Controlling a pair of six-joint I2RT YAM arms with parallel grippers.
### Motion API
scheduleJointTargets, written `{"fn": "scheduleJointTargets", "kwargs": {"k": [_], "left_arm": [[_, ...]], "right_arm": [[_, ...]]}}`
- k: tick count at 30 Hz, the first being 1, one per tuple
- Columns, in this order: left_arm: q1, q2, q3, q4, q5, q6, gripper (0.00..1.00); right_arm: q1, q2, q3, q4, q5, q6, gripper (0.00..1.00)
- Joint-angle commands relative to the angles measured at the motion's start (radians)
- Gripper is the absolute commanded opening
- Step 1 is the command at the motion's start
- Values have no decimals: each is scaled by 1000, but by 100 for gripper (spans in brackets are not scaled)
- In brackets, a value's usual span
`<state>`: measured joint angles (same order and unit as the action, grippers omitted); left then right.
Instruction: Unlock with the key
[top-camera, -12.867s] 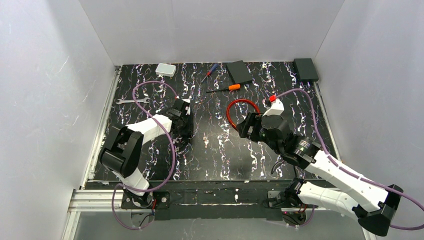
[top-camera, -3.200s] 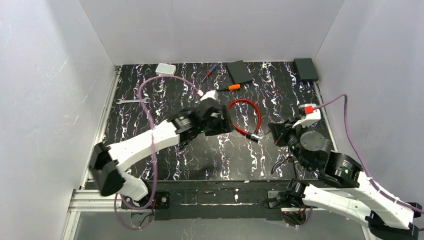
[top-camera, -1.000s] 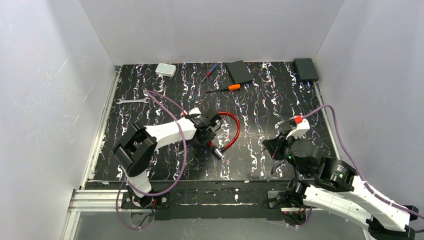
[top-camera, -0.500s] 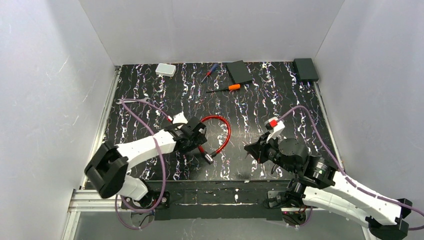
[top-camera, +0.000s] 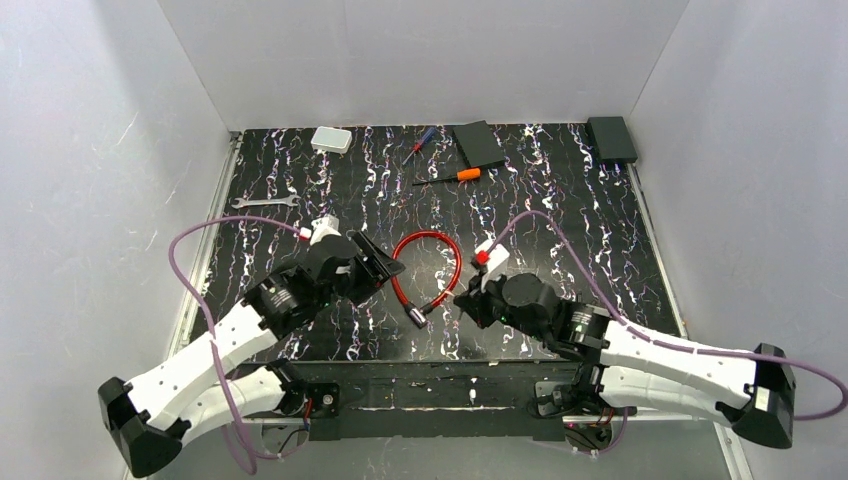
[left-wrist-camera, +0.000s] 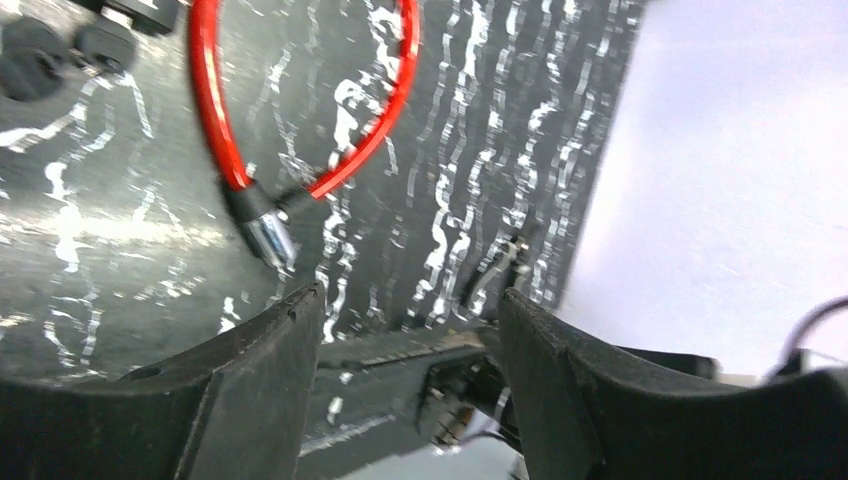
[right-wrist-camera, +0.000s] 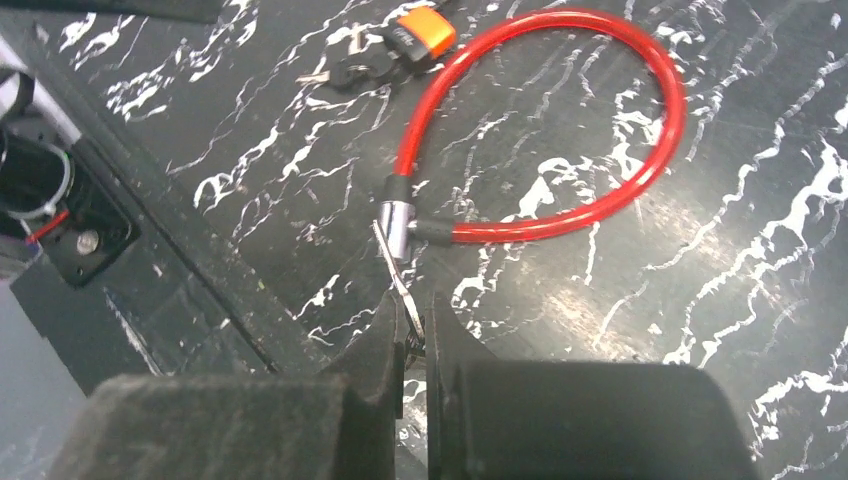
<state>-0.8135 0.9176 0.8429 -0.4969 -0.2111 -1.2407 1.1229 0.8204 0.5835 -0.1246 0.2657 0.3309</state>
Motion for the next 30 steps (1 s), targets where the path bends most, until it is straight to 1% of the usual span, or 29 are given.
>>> {"fn": "scheduleJointTargets", "kwargs": {"k": [1, 2, 5, 7, 9, 10, 13, 18, 26, 30], "left_arm": [[-1, -20, -46, 37, 133, -108, 61], [-1, -8, -44, 43, 162, -120, 60], [-14, 22, -40, 72, 209, -142, 55], [-32, 39, -45, 104, 211, -157, 52], [-43, 55, -50, 129, 234, -176, 51], [-47, 62, -51, 139, 246, -182, 51], [-61, 70, -55, 164, 262, -198, 44], [-74, 49, -69, 165, 251, -213, 39], [-87, 37, -99, 165, 241, -238, 37], [-95, 48, -106, 211, 238, -235, 37]], "right_arm": [[122, 30, -3, 199, 152, -134, 1], [143, 40, -4, 217, 184, -147, 1], [184, 72, 1, 256, 218, -190, 1], [201, 96, 9, 274, 199, -215, 1], [218, 110, 18, 288, 197, -233, 1], [222, 115, 22, 295, 196, -241, 1], [225, 136, 34, 303, 205, -255, 1], [228, 166, 46, 313, 207, -275, 1], [230, 180, 50, 329, 216, -280, 1], [232, 179, 49, 327, 210, -281, 1]]}}
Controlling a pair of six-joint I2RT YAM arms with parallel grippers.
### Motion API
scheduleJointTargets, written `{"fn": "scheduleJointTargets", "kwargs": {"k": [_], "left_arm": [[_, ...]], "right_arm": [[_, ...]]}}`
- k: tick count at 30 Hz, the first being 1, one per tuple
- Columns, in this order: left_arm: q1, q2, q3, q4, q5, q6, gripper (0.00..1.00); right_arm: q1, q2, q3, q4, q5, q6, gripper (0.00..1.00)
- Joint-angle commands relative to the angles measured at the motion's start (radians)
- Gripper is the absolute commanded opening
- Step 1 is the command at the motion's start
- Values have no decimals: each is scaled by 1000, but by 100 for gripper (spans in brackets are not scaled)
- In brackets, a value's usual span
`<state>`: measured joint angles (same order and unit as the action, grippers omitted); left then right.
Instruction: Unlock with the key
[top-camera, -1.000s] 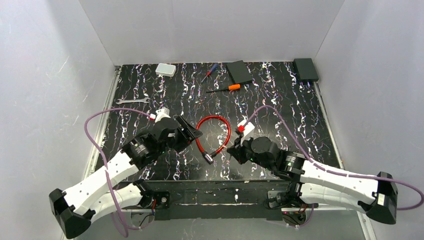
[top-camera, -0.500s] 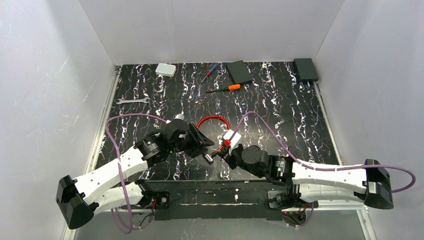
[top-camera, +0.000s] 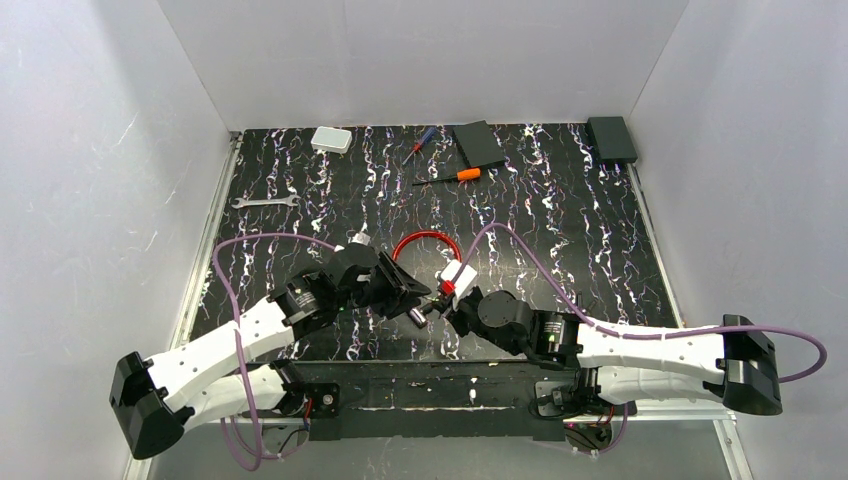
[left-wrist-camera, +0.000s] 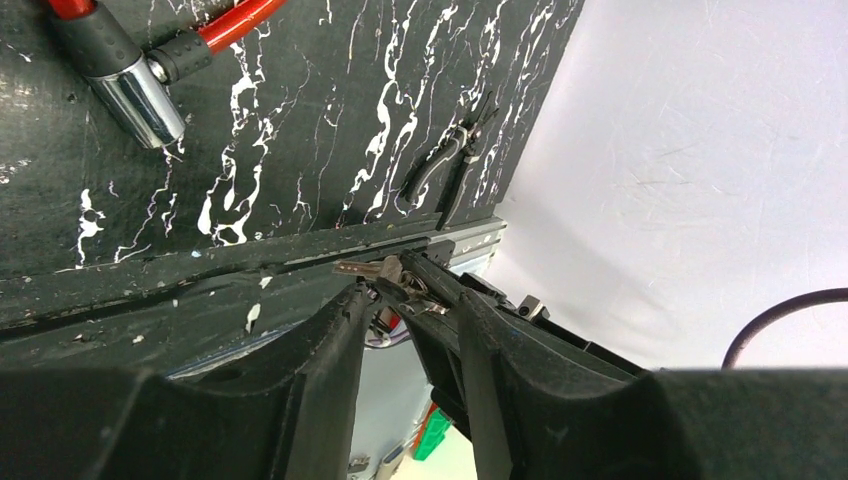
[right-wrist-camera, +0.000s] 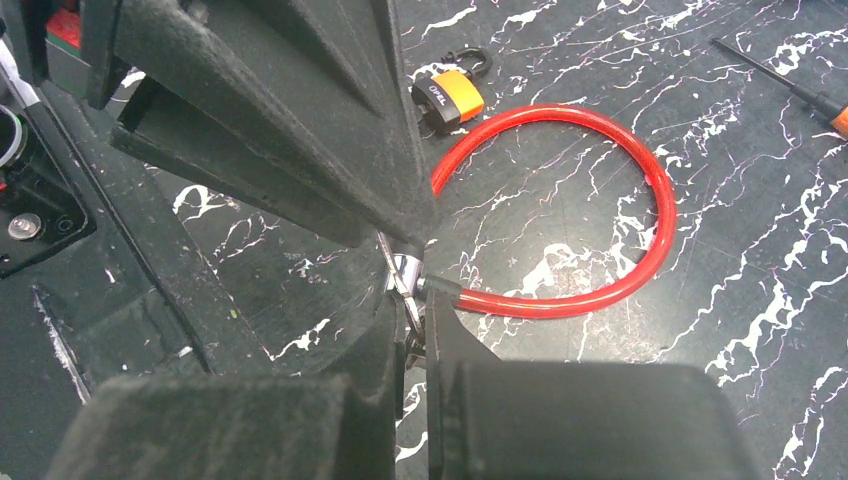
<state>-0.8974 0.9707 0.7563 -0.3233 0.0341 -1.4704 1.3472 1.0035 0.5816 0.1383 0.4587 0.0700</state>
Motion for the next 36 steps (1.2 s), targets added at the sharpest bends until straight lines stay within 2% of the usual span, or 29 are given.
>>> {"fn": "scheduleJointTargets", "kwargs": {"k": [1, 5, 10, 11, 17, 20, 21, 22, 23, 26, 28, 29, 33, 36], "left_arm": [[-12, 1, -17, 41, -9, -4, 36], [-16, 30, -9, 52, -15, 0, 30], [-20, 52, -3, 63, -20, -3, 29], [-20, 54, -3, 67, -20, -5, 27], [-23, 74, 1, 87, -20, -5, 2], [-26, 82, 6, 87, -20, -3, 0], [-28, 83, 7, 86, -71, 15, 0], [-35, 79, 11, 88, -95, 38, 0], [-44, 69, 17, 88, -126, 62, 0], [-51, 7, -39, 171, -189, 92, 0], [-51, -53, -85, 225, -230, 129, 0], [-50, -66, -86, 221, -237, 148, 0], [-49, -108, -89, 225, -252, 217, 0], [-48, -141, -95, 261, -237, 277, 0]], "right_arm": [[7, -5, 49, 63, 18, -20, 1], [9, -8, 49, 58, 20, -19, 1], [10, -27, 43, 57, 20, -18, 1], [10, -29, 41, 57, 20, -18, 1], [13, -27, 40, 48, 24, -25, 1], [13, -33, 37, 41, 32, -30, 1], [13, -32, 62, -7, 35, -12, 1], [13, -31, 66, -17, 37, -4, 6], [13, -33, 71, -30, 36, 5, 14], [13, -80, 64, -42, -10, 60, 56], [13, -157, 52, -57, -48, 111, 77], [12, -181, 53, -70, -53, 140, 83], [8, -265, 60, -63, -121, 201, 90], [-3, -277, 79, -60, -142, 250, 91]]}}
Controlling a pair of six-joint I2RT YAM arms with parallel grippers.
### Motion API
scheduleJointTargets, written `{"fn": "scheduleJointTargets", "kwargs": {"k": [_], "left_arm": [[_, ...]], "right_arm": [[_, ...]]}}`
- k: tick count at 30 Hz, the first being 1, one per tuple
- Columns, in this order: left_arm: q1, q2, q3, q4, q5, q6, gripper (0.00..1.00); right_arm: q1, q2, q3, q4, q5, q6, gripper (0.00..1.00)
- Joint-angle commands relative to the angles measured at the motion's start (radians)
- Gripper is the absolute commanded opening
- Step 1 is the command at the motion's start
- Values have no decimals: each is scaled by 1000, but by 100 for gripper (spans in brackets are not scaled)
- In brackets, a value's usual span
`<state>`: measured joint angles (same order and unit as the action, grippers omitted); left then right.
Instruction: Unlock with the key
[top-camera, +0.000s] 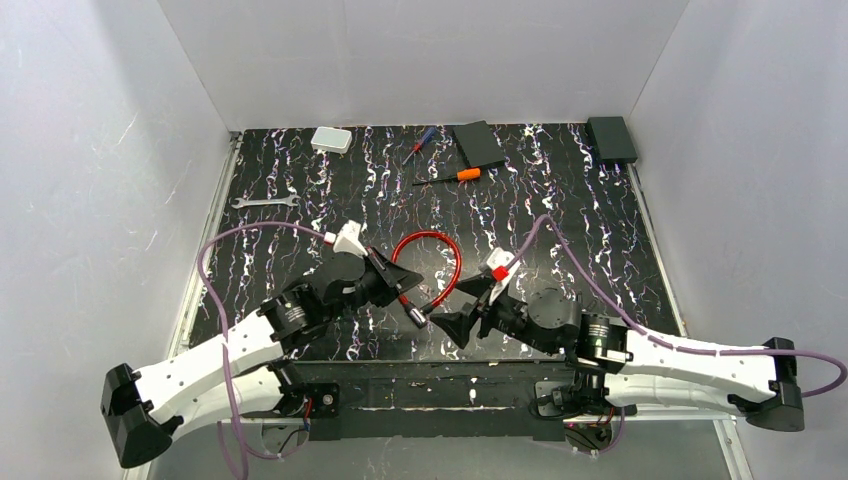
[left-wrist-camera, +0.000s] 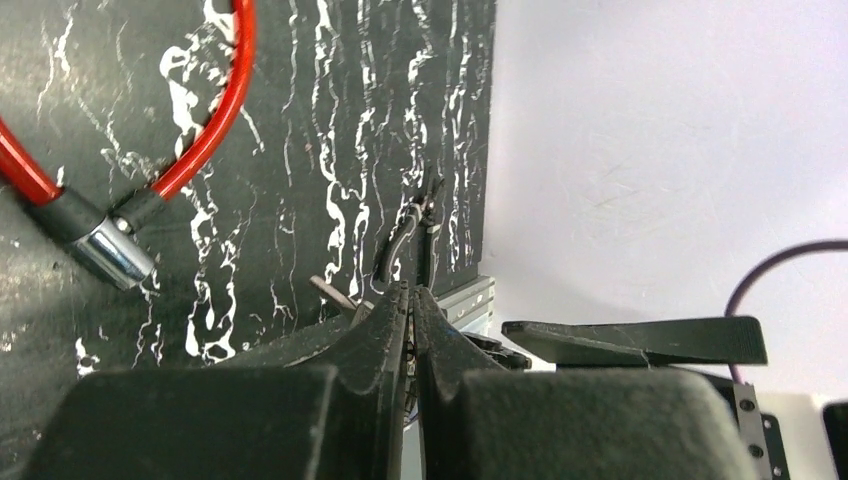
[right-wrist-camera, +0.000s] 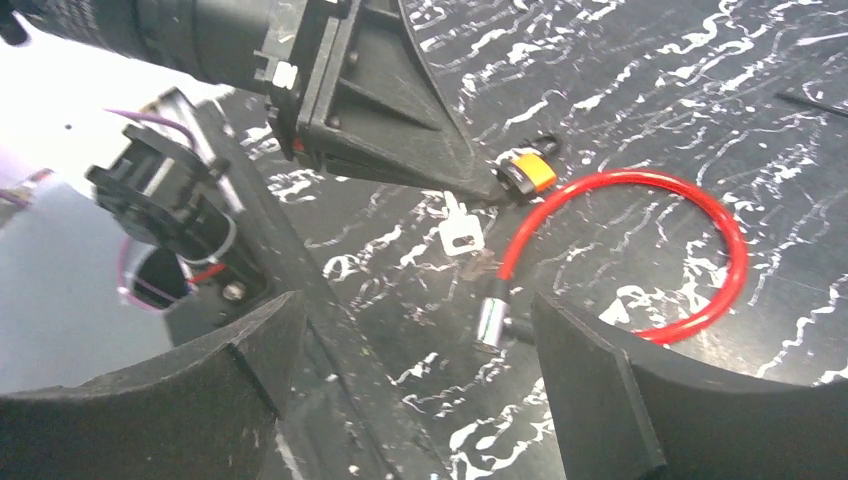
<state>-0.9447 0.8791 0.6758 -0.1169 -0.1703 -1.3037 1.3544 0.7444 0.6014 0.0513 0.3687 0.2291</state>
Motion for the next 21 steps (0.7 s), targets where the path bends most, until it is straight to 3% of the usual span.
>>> {"fn": "scheduleJointTargets", "kwargs": {"k": [1, 6, 10, 13, 21], "left_arm": [[0, -62, -15, 69, -22, 141, 0], [0, -142, -2, 111, 52, 302, 0], [1, -204, 37, 52, 61, 386, 0], [1, -223, 83, -24, 67, 429, 0], [1, -232, 125, -38, 126, 443, 0]], "right_arm": [[-19, -10, 77, 17, -62, 111, 91], [-98, 93, 221, -37, -276, 201, 83], [-186, 141, 282, -37, -440, 271, 75], [-227, 158, 302, -14, -502, 314, 70], [-246, 198, 283, 79, -601, 359, 64]]}}
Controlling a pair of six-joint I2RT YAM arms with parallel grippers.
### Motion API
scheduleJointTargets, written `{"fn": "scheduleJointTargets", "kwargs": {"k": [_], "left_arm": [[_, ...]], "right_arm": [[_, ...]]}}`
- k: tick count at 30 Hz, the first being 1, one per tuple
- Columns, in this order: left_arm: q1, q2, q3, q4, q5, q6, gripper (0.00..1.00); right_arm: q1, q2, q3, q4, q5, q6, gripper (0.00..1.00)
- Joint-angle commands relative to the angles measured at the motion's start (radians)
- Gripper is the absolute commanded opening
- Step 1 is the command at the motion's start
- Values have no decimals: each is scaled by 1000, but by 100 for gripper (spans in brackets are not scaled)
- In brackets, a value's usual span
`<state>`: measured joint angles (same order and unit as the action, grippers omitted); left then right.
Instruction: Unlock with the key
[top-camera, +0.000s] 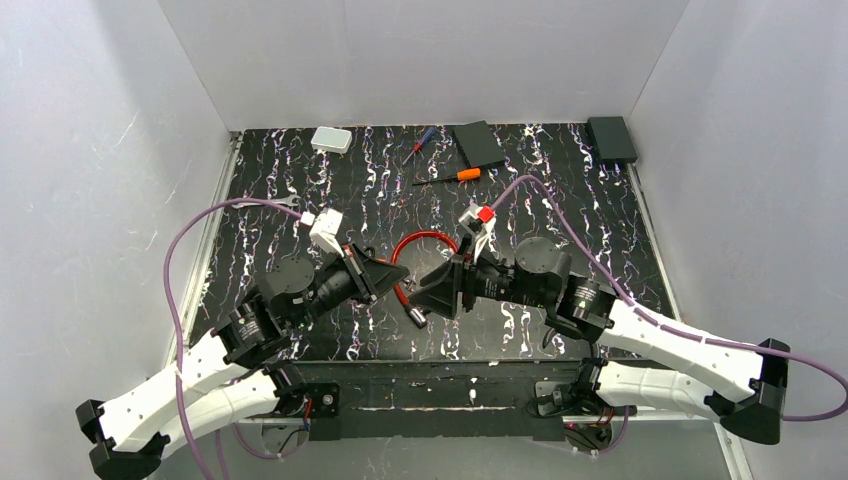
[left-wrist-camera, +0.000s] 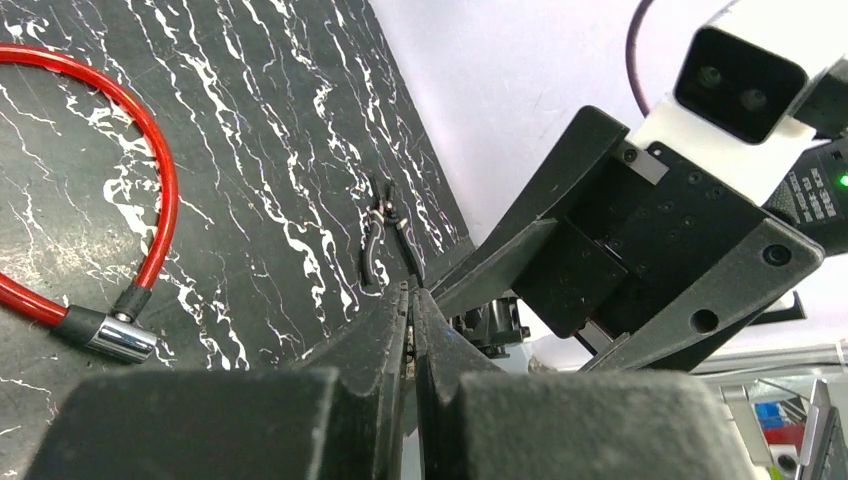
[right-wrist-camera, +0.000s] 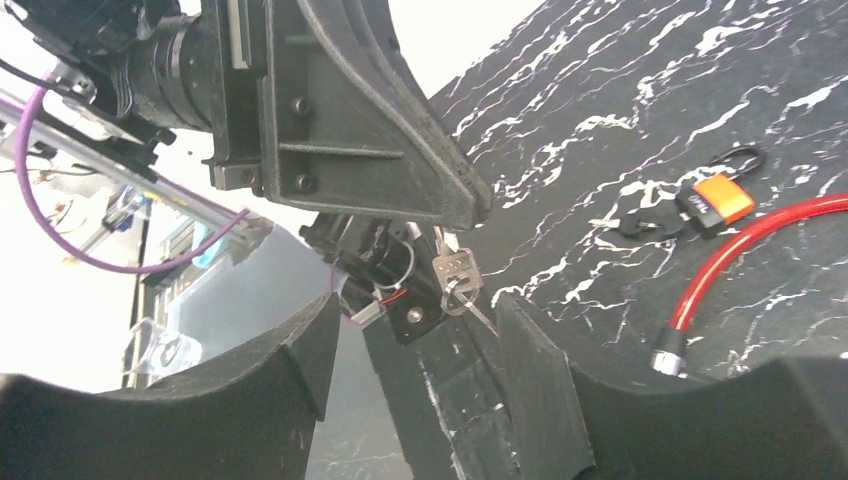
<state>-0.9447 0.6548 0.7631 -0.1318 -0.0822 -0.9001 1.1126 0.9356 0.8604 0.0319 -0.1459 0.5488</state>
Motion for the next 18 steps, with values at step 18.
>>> {"fn": "scheduleJointTargets", "kwargs": {"k": [18], "left_arm": [[1, -23, 51, 2, 76, 21, 0]], "right_arm": [[-16, -7, -15, 111, -3, 41, 59]]}}
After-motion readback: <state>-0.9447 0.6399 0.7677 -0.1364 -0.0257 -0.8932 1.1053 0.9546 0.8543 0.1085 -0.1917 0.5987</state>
